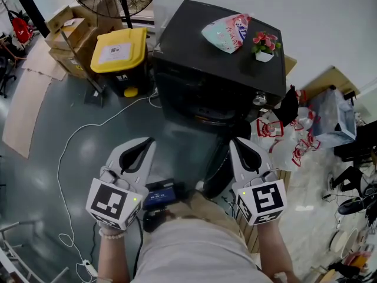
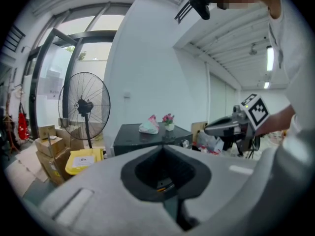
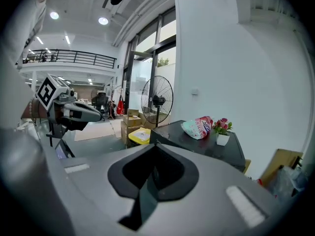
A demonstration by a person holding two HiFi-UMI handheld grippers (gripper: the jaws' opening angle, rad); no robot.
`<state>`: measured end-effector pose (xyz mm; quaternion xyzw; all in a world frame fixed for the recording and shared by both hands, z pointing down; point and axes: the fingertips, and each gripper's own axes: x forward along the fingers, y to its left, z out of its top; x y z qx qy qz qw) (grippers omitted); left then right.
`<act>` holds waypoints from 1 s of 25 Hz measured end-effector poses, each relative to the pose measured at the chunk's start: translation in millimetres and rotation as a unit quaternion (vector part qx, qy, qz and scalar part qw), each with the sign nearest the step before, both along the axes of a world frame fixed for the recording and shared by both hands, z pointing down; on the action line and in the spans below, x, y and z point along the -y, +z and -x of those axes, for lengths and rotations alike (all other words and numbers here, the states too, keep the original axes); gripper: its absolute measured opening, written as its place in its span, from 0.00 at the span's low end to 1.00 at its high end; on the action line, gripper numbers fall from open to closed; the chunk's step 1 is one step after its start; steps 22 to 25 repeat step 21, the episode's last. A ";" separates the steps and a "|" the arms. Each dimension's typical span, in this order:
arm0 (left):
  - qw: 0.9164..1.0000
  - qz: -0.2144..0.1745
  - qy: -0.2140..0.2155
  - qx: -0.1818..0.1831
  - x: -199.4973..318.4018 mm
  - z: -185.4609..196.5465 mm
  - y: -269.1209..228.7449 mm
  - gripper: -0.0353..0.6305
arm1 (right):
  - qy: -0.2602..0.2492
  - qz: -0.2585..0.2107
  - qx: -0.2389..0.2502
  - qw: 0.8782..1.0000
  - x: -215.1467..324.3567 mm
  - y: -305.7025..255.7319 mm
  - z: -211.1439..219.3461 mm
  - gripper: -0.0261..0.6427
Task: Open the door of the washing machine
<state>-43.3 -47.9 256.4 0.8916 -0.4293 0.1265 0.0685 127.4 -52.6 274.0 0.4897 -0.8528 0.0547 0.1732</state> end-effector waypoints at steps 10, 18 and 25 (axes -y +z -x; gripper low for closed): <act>1.000 0.002 0.000 -0.012 -1.2 0.8 -2.2 0.05 | -0.007 -0.007 -0.017 1.000 -4.1 -0.7 3.4 0.04; 1.000 0.001 -0.001 -0.013 -1.9 1.6 -3.6 0.05 | -0.005 -0.006 -0.016 1.000 -4.7 -1.4 3.0 0.04; 1.000 0.000 -0.001 -0.012 -2.7 0.8 -3.5 0.05 | -0.003 -0.003 -0.016 1.000 -5.1 -1.4 1.4 0.04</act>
